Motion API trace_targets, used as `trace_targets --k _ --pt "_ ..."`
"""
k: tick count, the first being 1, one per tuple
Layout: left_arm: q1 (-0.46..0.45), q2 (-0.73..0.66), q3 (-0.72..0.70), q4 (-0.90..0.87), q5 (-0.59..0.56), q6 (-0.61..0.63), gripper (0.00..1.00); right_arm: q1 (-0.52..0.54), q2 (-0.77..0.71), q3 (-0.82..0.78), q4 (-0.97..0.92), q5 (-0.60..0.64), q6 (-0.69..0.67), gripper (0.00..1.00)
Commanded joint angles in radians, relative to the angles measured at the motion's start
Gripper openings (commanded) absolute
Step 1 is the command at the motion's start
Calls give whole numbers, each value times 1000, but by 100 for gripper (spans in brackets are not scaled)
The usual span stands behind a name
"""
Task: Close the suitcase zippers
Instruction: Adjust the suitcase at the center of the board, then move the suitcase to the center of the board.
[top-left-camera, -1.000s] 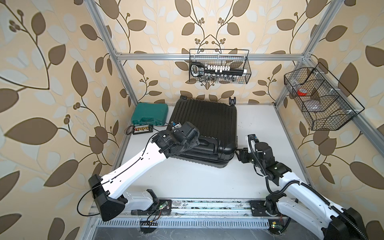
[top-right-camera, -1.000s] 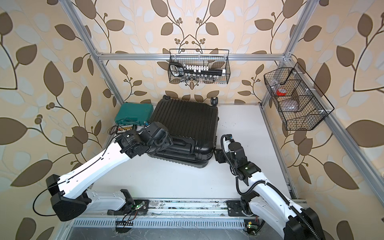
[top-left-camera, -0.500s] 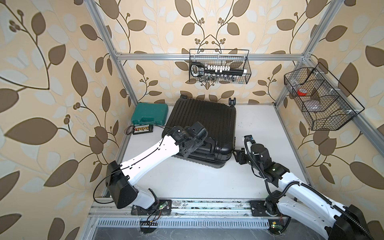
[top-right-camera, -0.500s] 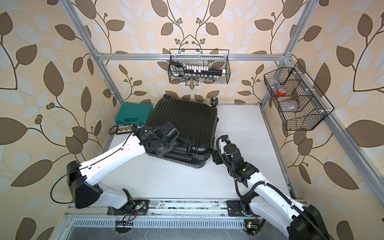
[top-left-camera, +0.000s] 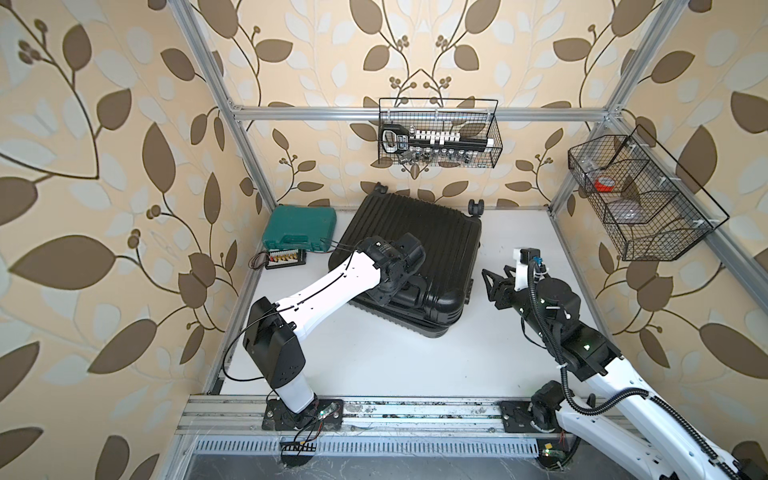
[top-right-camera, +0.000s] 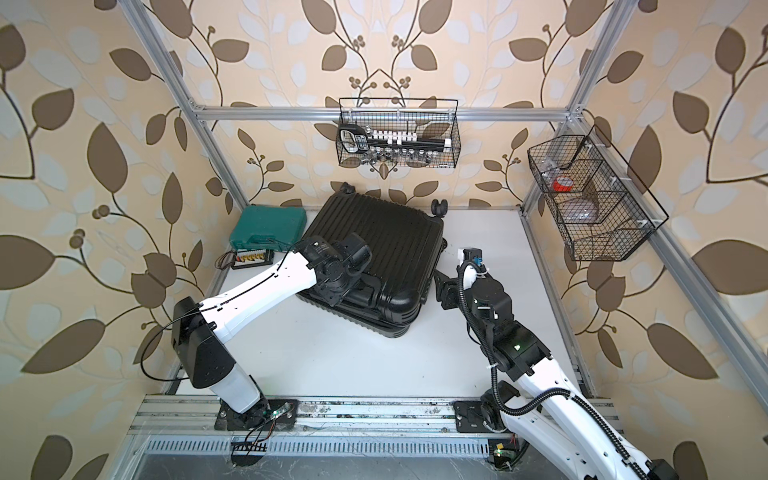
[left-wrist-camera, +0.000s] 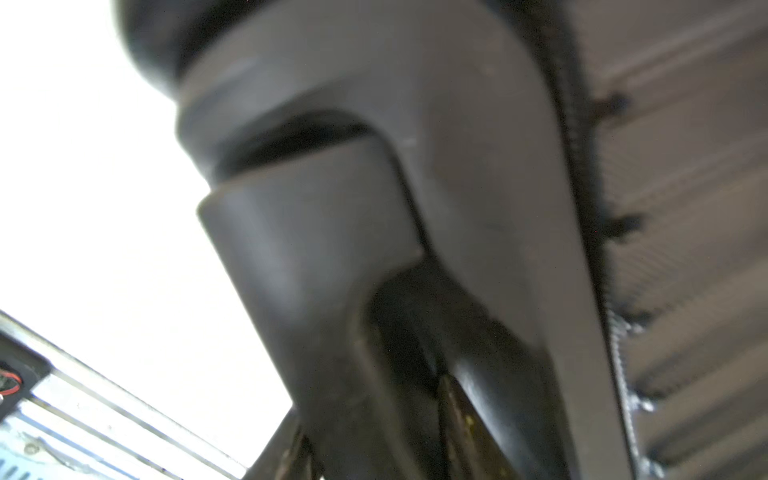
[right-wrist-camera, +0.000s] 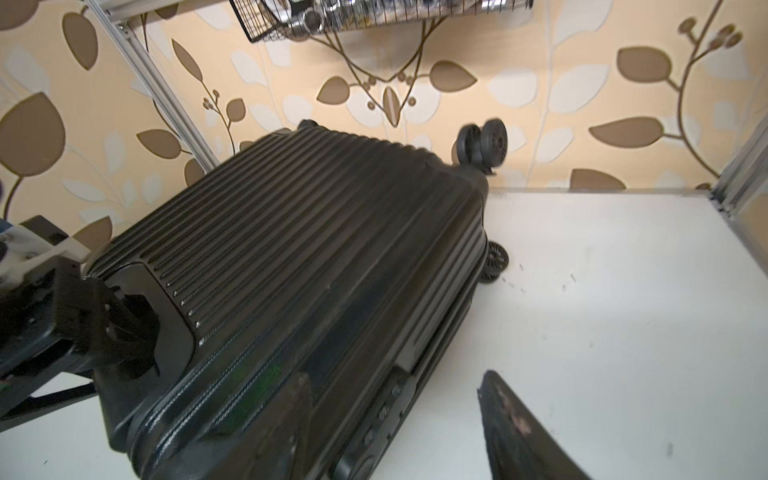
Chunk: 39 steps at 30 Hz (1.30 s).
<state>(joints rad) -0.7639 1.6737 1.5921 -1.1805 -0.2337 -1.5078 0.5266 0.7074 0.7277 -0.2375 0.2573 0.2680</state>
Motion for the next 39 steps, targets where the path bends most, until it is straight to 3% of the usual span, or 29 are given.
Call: trace_targets --k 1,3,7,10,14,19,24,27,33,39 --pt "-37 18 60 -8 -56 301 34 3 -2 58 -89 49 -53 65" --pt "-36 7 62 1 -124 382 32 3 2 80 -110 47 -58 65" --pt "-18 -60 -18 167 -184 680 31 3 0 87 -127 42 -56 66" --pt "65 -120 -108 333 -45 869 34 3 4 83 -133 41 -56 66" --pt "193 -185 -210 511 236 1078 36 0 12 86 -144 49 -59 66" --pt "239 -143 -147 525 289 1257 35 -16 32 96 -157 38 -67 67" --pt "293 -6 25 427 314 1358 31 -69 72 108 -166 -33 -72 68" --pt "294 46 96 369 335 1387 38 -104 99 110 -169 -91 -74 68" --pt "296 36 55 365 330 1388 56 -126 148 103 -154 -151 -76 68" --pt "300 32 -2 378 358 1376 57 -138 183 95 -139 -182 -71 68"
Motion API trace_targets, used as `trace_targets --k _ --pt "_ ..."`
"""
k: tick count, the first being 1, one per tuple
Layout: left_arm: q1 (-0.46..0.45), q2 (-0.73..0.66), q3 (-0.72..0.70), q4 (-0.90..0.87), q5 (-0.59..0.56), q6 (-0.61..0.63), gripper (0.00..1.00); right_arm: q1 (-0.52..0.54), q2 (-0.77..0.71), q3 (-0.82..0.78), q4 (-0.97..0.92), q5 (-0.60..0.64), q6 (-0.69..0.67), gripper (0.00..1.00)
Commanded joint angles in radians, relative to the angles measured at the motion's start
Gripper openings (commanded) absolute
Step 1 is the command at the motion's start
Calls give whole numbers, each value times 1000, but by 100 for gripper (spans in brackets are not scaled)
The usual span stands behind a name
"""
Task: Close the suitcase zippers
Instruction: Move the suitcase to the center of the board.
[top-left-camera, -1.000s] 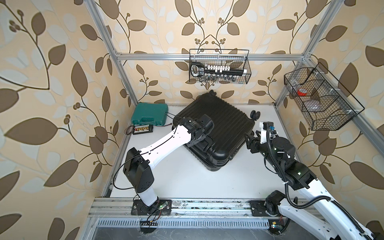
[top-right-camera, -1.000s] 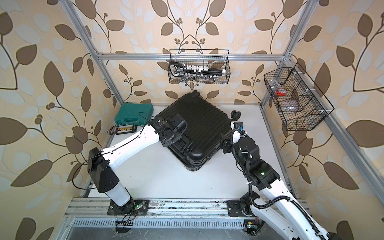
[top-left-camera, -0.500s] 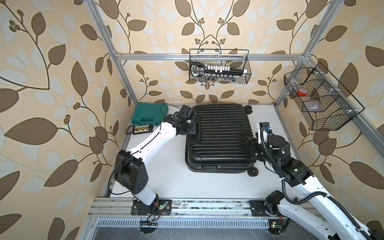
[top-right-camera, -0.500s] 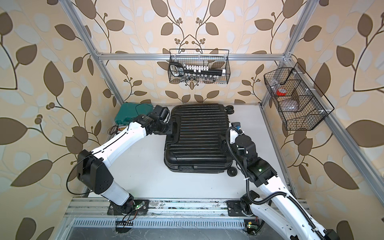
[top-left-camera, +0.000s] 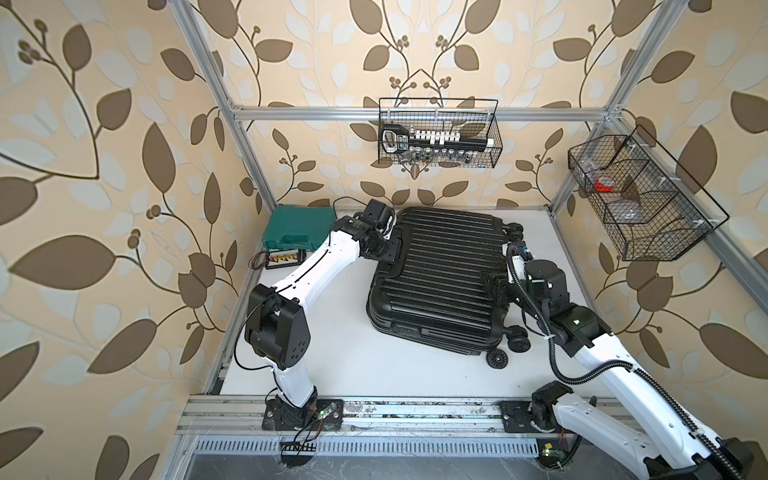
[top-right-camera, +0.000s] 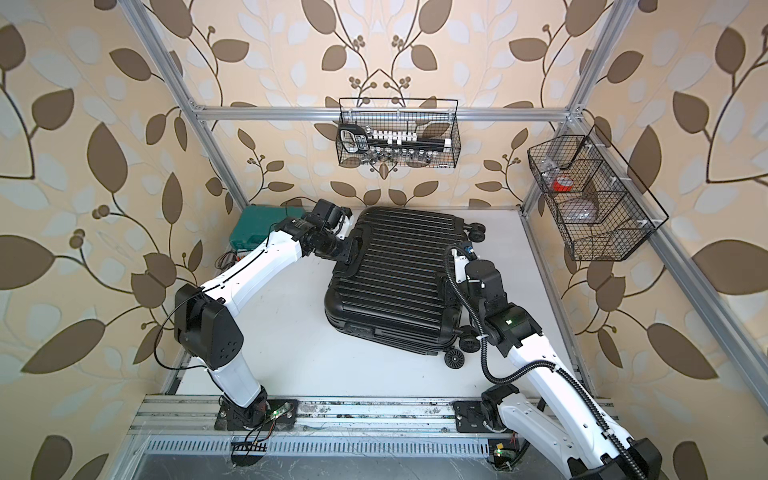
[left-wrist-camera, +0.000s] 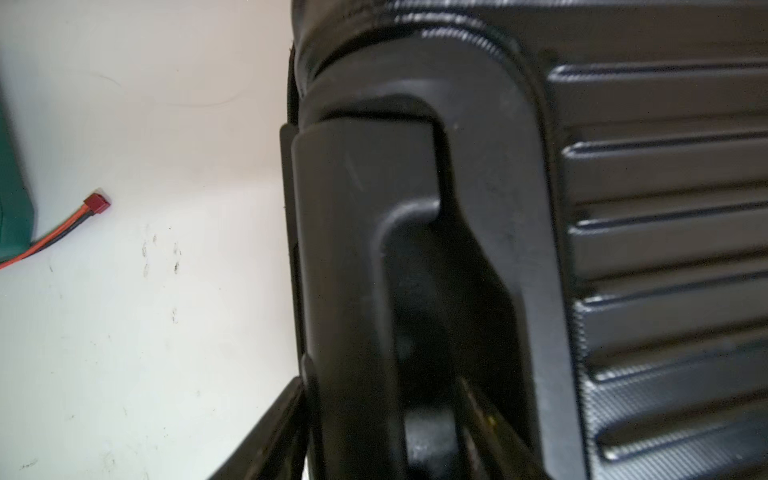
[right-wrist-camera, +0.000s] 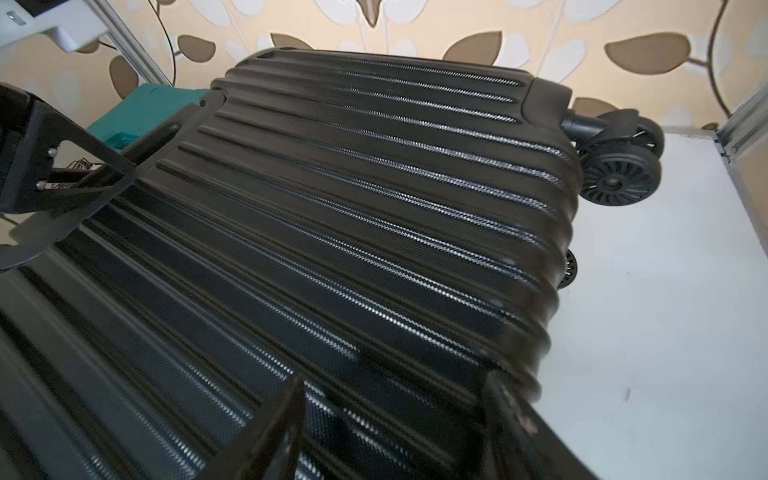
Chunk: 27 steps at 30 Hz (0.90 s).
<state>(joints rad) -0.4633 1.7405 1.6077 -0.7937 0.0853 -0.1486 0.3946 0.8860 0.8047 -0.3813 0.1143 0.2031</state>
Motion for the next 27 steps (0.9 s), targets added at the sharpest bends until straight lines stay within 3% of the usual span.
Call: trace_targets --k 1,6,14,27 --pt "1 -31 -21 -11 36 10 55 -9 7 17 7 -42 -4 68" --pt "9 -12 -8 -4 37 -14 42 -29 26 8 11 -66 1 68" --pt "90 51 160 -54 -39 13 32 -82 22 30 1 -73 1 68" --pt "224 205 483 -176 -47 63 29 -198 -37 -50 -36 -82 39 68"
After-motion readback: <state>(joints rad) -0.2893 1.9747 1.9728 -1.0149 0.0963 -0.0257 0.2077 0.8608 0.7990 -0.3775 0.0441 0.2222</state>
